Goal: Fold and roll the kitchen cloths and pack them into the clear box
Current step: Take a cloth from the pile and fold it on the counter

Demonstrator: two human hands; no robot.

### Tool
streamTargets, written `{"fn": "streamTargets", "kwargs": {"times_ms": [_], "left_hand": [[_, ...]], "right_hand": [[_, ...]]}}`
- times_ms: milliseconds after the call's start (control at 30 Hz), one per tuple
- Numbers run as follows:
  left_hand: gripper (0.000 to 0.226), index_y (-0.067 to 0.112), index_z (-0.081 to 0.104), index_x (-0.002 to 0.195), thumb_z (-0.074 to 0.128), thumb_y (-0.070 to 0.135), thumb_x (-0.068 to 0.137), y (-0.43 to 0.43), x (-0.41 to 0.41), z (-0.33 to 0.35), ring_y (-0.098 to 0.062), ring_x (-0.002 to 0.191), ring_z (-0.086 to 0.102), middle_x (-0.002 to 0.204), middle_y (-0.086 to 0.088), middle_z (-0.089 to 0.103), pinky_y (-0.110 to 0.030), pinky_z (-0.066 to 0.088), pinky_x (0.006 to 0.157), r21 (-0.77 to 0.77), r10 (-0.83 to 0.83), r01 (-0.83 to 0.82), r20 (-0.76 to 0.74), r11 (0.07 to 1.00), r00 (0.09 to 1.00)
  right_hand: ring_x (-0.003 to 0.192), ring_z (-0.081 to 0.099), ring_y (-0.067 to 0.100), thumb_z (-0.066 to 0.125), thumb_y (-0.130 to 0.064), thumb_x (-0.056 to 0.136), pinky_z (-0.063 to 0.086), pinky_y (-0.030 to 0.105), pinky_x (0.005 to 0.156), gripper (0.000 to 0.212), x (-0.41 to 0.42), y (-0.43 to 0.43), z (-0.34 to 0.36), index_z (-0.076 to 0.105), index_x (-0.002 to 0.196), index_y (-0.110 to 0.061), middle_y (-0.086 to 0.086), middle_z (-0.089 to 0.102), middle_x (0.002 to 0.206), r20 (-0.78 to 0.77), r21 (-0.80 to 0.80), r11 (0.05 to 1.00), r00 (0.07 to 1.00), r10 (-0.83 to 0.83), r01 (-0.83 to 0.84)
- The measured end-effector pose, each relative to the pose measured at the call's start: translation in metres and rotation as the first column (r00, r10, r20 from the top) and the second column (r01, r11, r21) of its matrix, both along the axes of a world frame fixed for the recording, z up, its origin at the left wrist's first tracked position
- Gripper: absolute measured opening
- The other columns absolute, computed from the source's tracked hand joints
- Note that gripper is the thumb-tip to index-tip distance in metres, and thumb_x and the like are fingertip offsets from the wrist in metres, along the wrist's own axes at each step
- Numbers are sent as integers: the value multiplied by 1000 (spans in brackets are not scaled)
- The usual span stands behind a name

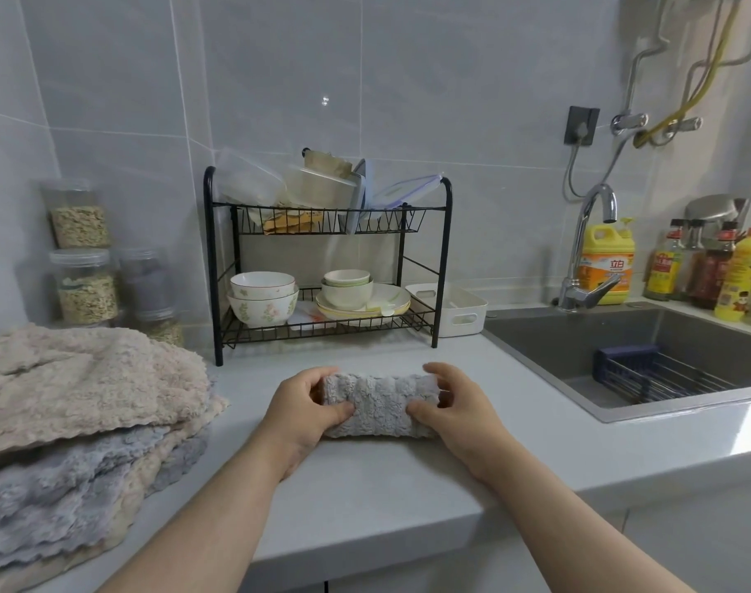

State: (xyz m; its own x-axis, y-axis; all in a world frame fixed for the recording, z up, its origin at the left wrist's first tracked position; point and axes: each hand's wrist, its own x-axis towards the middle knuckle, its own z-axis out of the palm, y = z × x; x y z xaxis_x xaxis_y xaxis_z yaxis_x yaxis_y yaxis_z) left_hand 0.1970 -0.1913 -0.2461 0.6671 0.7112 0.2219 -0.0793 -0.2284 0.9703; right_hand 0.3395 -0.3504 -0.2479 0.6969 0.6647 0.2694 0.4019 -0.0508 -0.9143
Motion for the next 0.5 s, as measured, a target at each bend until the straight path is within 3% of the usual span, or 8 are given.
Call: {"fn": "streamTargets", "kwargs": {"times_ms": [100, 200, 267, 367, 500], "left_hand": [[45, 24, 62, 98, 78, -8, 71, -3, 0, 0, -20, 86, 61, 90, -3, 66, -27, 53, 76, 73, -23, 27, -51, 997, 998], [58, 25, 57, 114, 80, -2, 68, -4, -2, 0, -14, 81, 59, 95, 0, 63, -22, 51, 72, 161, -80, 110, -181, 981, 980], [60, 24, 56, 114, 77, -7, 67, -4, -1, 1, -16, 83, 60, 96, -4, 65, -30, 52, 74, 174, -65, 96, -179, 980, 982], [51, 20, 57, 106, 73, -12, 70, -1, -1, 3, -22, 88, 63, 101, -9, 66, -35, 54, 79, 104, -5, 15, -93, 994, 996], [44, 16, 55, 101, 77, -9, 72, 3, -1, 3, -29, 87, 64, 102, -21, 64, -47, 54, 86, -82, -26, 26, -7, 996, 1000]], "right_hand": [[75, 59, 7, 74, -11, 79, 48, 13, 67, 31, -3, 0, 4, 61, 105, -23, -3, 65, 90, 145, -129, 991, 988, 45, -26], [65, 54, -1, 71, -5, 80, 45, 9, 61, 29, -3, 2, 4, 59, 102, -20, -3, 61, 84, 190, -132, 991, 981, 30, -5], [62, 54, -6, 71, -2, 81, 41, 5, 59, 30, -2, 2, 5, 59, 104, -18, -4, 60, 84, 194, -108, 994, 981, -9, 30], [72, 56, -2, 73, -6, 80, 40, 3, 62, 33, -1, 5, 6, 60, 107, -19, -5, 62, 89, 194, -98, 993, 980, -49, 69], [76, 60, 10, 74, -11, 81, 44, 7, 61, 34, 0, 6, 6, 60, 110, -23, -4, 66, 93, 104, -40, 993, 989, -105, 110]]}}
